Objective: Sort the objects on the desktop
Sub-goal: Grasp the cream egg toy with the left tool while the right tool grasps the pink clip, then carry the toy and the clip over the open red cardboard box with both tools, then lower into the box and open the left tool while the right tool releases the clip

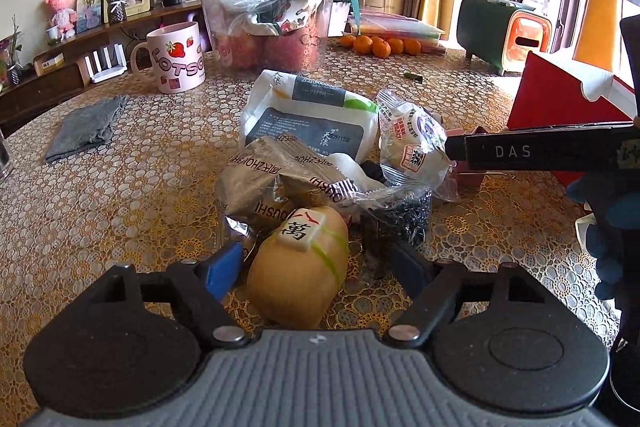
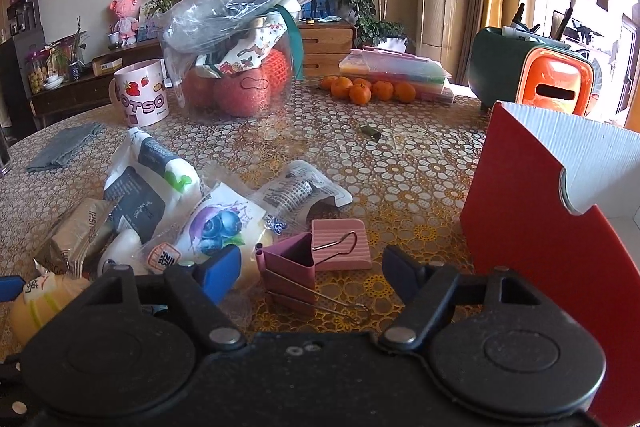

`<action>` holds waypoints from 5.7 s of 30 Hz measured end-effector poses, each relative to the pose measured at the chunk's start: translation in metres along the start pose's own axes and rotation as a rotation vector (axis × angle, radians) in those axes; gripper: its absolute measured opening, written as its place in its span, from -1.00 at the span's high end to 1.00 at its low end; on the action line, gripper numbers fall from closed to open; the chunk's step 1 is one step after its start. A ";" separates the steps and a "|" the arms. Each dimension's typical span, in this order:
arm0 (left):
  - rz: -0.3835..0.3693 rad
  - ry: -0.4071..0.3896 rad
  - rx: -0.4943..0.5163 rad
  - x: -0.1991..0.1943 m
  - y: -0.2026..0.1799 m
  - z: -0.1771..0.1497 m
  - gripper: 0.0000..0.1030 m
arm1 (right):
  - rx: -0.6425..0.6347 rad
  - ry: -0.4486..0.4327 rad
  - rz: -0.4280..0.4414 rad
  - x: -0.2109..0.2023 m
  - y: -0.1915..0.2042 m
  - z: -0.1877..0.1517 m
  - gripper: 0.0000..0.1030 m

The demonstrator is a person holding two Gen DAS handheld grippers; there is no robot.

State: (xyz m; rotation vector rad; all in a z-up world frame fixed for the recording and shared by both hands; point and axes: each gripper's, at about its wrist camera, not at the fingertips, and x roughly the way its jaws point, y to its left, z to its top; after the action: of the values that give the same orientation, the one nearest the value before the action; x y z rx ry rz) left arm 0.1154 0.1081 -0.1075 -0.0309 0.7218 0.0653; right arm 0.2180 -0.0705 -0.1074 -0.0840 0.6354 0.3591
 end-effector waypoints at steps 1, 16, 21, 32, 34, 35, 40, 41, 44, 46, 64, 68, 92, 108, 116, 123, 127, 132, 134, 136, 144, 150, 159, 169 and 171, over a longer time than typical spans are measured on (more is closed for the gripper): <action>-0.005 0.002 -0.005 0.001 0.001 0.000 -0.43 | 0.003 0.001 0.005 0.000 0.000 0.000 -0.42; 0.024 0.028 -0.025 0.005 0.006 0.000 -0.01 | 0.054 0.019 0.058 0.002 -0.003 0.000 0.28; 0.037 0.036 -0.013 0.004 0.002 0.000 0.04 | 0.048 0.018 0.069 -0.001 -0.002 -0.001 0.43; 0.048 0.045 -0.048 -0.011 0.002 -0.004 0.10 | 0.032 0.011 0.065 -0.017 -0.006 -0.002 0.43; 0.047 0.044 -0.045 -0.016 0.000 -0.005 0.10 | 0.034 0.006 0.070 -0.023 -0.007 -0.003 0.43; 0.043 0.044 -0.047 -0.018 -0.001 -0.005 0.10 | 0.031 0.003 0.070 -0.026 -0.007 -0.004 0.43; 0.022 0.023 -0.036 -0.033 -0.010 0.000 0.10 | 0.032 -0.015 0.081 -0.046 -0.010 -0.006 0.43; 0.016 0.019 -0.036 -0.036 -0.012 0.001 0.10 | 0.035 -0.017 0.085 -0.051 -0.011 -0.006 0.43; 0.005 0.000 -0.032 -0.047 -0.018 0.003 0.10 | 0.038 -0.020 0.092 -0.064 -0.014 -0.007 0.43; -0.001 -0.013 -0.029 -0.053 -0.023 0.006 0.10 | 0.038 -0.027 0.102 -0.074 -0.016 -0.007 0.43; -0.091 -0.138 0.036 -0.112 -0.079 0.039 0.10 | 0.053 -0.149 0.171 -0.172 -0.043 0.007 0.43; -0.112 -0.158 0.053 -0.118 -0.095 0.050 0.10 | 0.044 -0.180 0.174 -0.186 -0.055 0.013 0.43; -0.242 -0.202 0.244 -0.087 -0.227 0.101 0.10 | 0.087 -0.203 0.021 -0.202 -0.187 0.020 0.43; -0.291 -0.073 0.412 -0.014 -0.304 0.126 0.10 | 0.099 -0.091 -0.025 -0.157 -0.250 0.016 0.43; -0.297 0.071 0.423 0.037 -0.316 0.139 0.10 | 0.102 -0.001 -0.007 -0.124 -0.270 0.009 0.43; -0.295 0.205 0.480 0.076 -0.334 0.138 0.10 | 0.065 0.095 -0.014 -0.097 -0.275 0.005 0.43; -0.298 0.294 0.510 0.094 -0.342 0.133 0.10 | 0.043 0.159 -0.022 -0.086 -0.277 0.002 0.44; -0.308 0.367 0.524 0.105 -0.346 0.133 0.10 | 0.034 0.201 -0.031 -0.078 -0.279 -0.002 0.44; -0.307 0.401 0.531 0.110 -0.348 0.133 0.10 | 0.036 0.210 -0.030 -0.076 -0.280 -0.003 0.44; -0.306 0.425 0.537 0.114 -0.350 0.132 0.07 | 0.038 0.226 -0.030 -0.073 -0.281 -0.003 0.44; -0.322 0.467 0.575 0.115 -0.354 0.126 0.06 | 0.031 0.241 -0.034 -0.071 -0.279 -0.003 0.38; -0.333 0.394 0.519 0.101 -0.344 0.131 0.05 | 0.034 0.224 -0.038 -0.078 -0.279 0.000 0.17; -0.379 0.287 0.460 0.063 -0.328 0.137 -0.08 | 0.051 0.166 -0.040 -0.105 -0.275 0.007 0.10; -0.426 0.149 0.356 0.006 -0.294 0.144 -0.08 | 0.028 0.065 -0.035 -0.150 -0.249 0.012 -0.27; -0.427 0.122 0.338 -0.006 -0.287 0.142 -0.08 | 0.031 0.041 -0.038 -0.159 -0.244 0.012 -0.38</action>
State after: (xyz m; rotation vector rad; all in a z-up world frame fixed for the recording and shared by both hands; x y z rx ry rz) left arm 0.2246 -0.1707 0.0051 0.1350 0.8273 -0.4704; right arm 0.1926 -0.3444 -0.0116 -0.0742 0.6786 0.3116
